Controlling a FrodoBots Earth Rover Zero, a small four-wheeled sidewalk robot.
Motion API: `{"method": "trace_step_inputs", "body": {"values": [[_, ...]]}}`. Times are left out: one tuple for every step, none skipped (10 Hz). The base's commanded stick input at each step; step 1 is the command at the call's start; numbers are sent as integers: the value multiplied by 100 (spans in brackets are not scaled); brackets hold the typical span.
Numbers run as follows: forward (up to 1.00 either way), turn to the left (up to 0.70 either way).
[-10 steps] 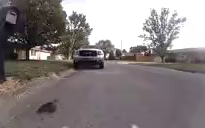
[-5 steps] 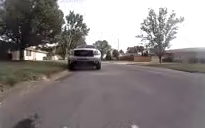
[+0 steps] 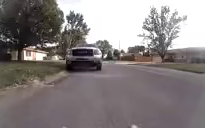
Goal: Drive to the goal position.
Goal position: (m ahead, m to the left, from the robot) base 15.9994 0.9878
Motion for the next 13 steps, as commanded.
{"method": "trace_step_inputs", "body": {"values": [[98, 0], [98, 0], [98, 0], [98, 0], [98, -1], [98, -5], [98, -12], [98, -19], [98, -26], [98, -15], [98, 0], [98, 0], [98, 0]]}}
